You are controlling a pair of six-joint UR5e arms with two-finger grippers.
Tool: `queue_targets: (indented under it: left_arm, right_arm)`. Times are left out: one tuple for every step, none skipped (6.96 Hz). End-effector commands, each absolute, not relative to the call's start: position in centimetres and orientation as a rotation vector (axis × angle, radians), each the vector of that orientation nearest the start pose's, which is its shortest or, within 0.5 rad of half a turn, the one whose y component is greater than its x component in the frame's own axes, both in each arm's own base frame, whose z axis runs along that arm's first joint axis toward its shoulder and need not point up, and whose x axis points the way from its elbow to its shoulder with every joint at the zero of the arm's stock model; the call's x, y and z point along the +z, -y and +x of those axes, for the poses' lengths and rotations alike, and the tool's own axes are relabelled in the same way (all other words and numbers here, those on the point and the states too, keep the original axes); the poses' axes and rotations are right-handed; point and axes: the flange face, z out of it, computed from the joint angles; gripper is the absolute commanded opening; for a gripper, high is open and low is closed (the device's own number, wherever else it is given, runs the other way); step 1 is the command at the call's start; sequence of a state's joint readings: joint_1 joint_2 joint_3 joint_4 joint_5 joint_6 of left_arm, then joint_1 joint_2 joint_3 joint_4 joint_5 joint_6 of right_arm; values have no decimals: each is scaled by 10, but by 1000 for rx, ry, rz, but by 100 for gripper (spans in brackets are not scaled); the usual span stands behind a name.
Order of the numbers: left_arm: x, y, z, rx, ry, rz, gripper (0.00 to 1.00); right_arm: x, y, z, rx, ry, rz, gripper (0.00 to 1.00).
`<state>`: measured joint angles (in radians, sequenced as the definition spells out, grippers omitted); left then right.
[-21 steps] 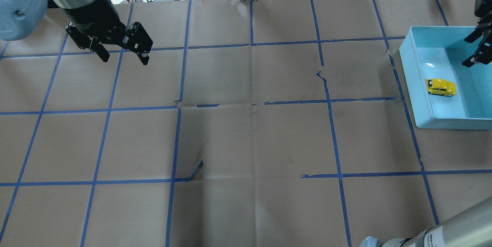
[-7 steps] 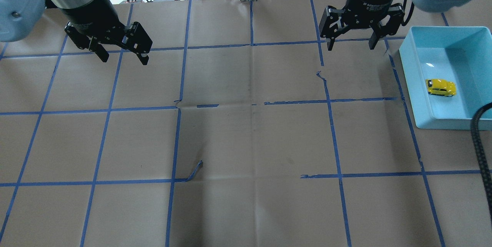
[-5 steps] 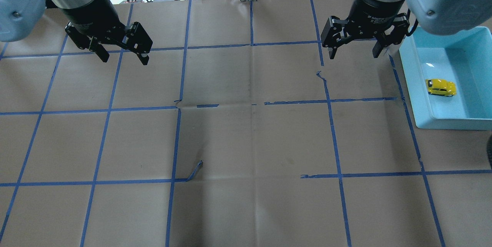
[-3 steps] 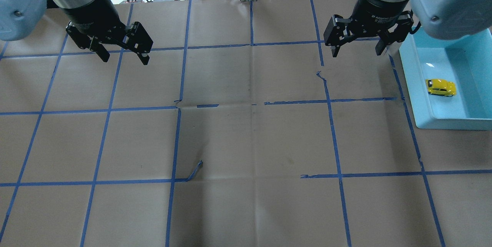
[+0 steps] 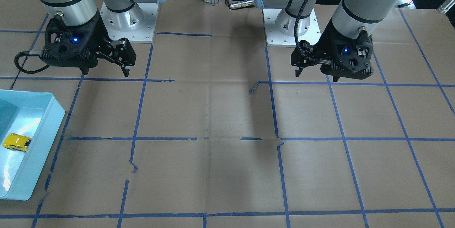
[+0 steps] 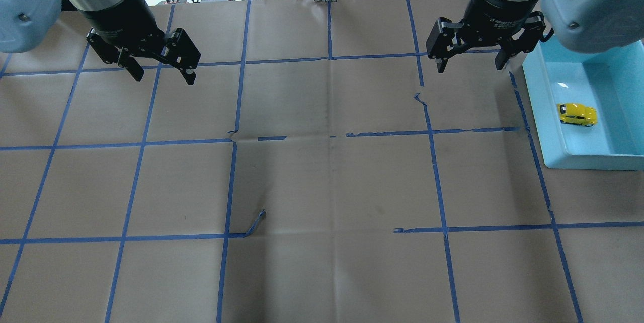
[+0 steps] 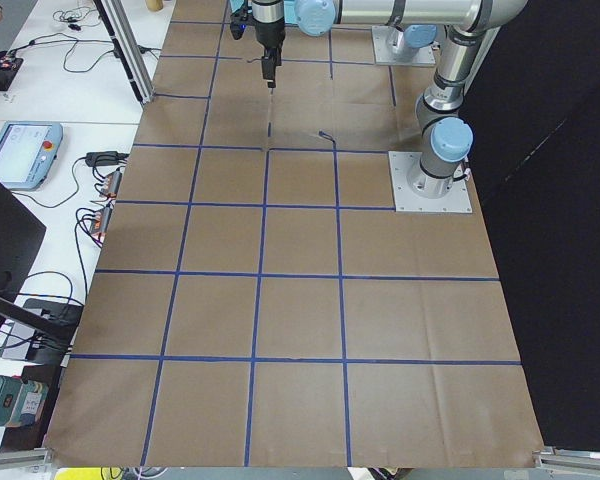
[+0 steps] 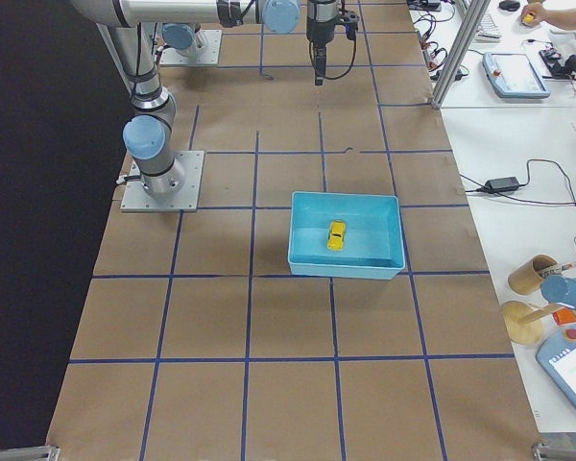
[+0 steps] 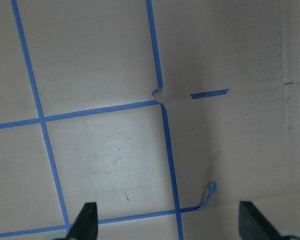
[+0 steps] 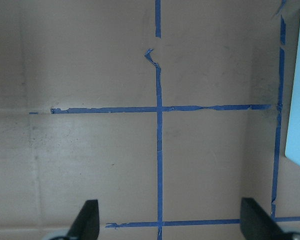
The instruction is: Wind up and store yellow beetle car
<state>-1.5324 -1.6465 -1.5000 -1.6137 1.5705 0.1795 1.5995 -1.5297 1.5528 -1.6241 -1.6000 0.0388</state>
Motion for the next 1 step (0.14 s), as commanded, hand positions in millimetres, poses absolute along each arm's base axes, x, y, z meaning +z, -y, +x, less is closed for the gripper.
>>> queue_targets:
  left_arm:
    - [480, 524, -113, 74, -3140, 222, 100]
  right_arm:
    - [486, 505, 145, -60, -3170, 18, 100]
